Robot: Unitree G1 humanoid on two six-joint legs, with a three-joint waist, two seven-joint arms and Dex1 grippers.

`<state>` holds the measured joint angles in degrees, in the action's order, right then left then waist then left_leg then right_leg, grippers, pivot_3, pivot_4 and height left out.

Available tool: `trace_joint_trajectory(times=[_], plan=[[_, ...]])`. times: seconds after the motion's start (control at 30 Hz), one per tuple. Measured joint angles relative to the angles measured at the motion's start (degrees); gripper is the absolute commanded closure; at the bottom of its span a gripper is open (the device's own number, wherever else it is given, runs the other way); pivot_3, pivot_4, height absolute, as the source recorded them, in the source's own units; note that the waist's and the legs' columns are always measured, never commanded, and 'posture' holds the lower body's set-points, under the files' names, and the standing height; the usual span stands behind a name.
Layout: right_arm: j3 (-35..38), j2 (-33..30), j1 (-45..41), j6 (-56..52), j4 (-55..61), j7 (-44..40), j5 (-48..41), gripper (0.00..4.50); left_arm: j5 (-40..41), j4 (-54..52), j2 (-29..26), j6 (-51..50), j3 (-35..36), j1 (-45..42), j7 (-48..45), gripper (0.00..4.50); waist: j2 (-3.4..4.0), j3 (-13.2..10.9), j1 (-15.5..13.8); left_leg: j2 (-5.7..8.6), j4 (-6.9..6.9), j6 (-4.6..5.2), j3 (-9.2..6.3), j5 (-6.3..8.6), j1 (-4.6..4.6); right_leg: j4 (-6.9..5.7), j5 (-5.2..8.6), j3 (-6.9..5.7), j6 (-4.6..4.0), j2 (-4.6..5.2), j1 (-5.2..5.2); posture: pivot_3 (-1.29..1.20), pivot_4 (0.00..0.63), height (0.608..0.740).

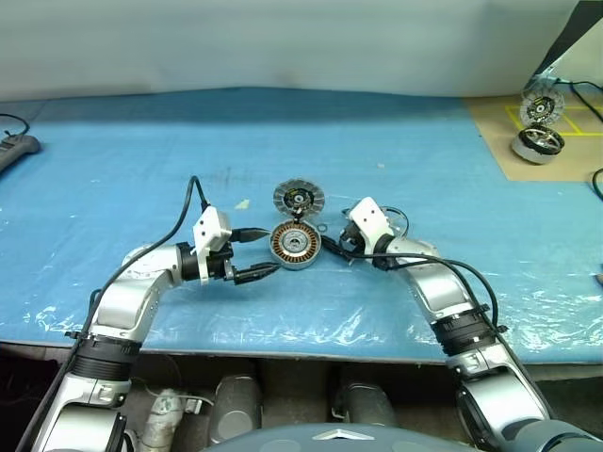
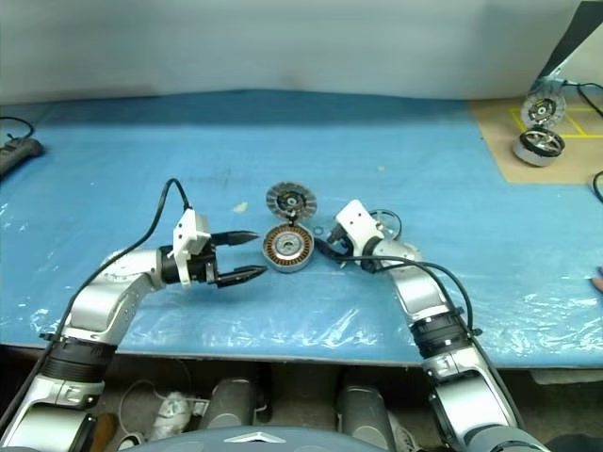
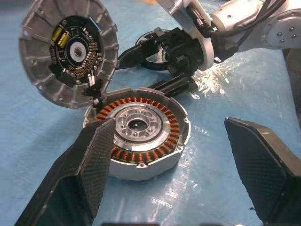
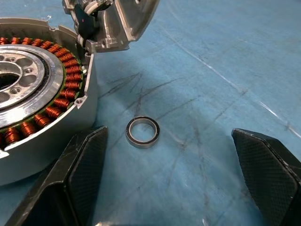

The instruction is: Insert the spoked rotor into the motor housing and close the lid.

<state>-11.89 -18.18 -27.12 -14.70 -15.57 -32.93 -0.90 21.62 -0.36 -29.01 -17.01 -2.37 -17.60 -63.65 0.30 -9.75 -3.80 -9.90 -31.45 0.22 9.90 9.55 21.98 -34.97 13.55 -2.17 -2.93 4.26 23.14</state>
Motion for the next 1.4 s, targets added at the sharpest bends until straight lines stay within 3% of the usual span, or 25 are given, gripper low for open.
trace_joint_trajectory(times=[0.2,0.27,0.33,0.63,1.1,1.4], plan=[[-0.02,1.71,-1.08,2.78,-3.12,0.21,0.96,0.0,-0.06,4.22,-1.59,1.66,0.07,-0.41,-2.37,0.5,-0.01,0.0,0.76,0.0,0.03,0.13,0.0,-0.09,0.0,0.0,0.0,0.02,0.0,-0.01,0.02,0.0,0.15,0.74],[0.01,2.08,-1.08,3.26,-3.57,0.57,1.07,0.39,-0.19,4.53,-1.61,2.32,0.05,-0.49,-2.56,0.47,-0.01,0.0,0.98,0.0,0.01,0.13,0.0,-0.07,-0.01,-0.01,0.0,0.02,0.0,0.0,0.01,0.0,0.15,0.74],[-0.07,2.53,-1.03,3.44,-3.77,0.58,1.12,0.83,-0.33,5.06,-1.6,2.78,-0.05,-0.91,-2.51,0.47,-0.01,0.0,1.06,0.0,-0.03,0.1,0.0,-0.05,-0.02,-0.05,0.0,0.02,-0.01,0.0,0.0,0.0,0.15,0.74],[-0.26,3.36,0.13,3.72,-3.28,0.69,1.34,3.96,-0.54,5.53,-1.71,1.79,-1.66,-4.53,-2.5,0.47,-0.01,0.01,1.07,-0.01,-0.21,-0.01,0.0,0.01,-0.05,-0.22,0.0,0.04,-0.01,0.02,-0.04,0.0,0.15,0.74],[0.19,1.04,4.55,-2.59,6.6,-0.86,0.6,3.95,0.34,2.66,-1.93,-1.29,-2.05,-4.67,-2.42,0.47,-0.03,-0.01,1.03,0.0,-0.21,-0.02,0.0,0.02,-0.01,-0.21,0.0,0.04,-0.01,0.02,-0.01,0.0,0.15,0.74],[4.92,-2.86,7.69,-14.01,22.76,-6.5,-8.57,3.95,-0.18,-0.2,-1.69,-0.56,-2.33,-1.24,-1.6,0.47,-0.05,-0.02,1.27,-0.01,-0.14,-0.01,-0.01,0.02,-0.04,-0.16,0.0,0.05,0.0,0.0,0.01,0.0,0.15,0.74]])
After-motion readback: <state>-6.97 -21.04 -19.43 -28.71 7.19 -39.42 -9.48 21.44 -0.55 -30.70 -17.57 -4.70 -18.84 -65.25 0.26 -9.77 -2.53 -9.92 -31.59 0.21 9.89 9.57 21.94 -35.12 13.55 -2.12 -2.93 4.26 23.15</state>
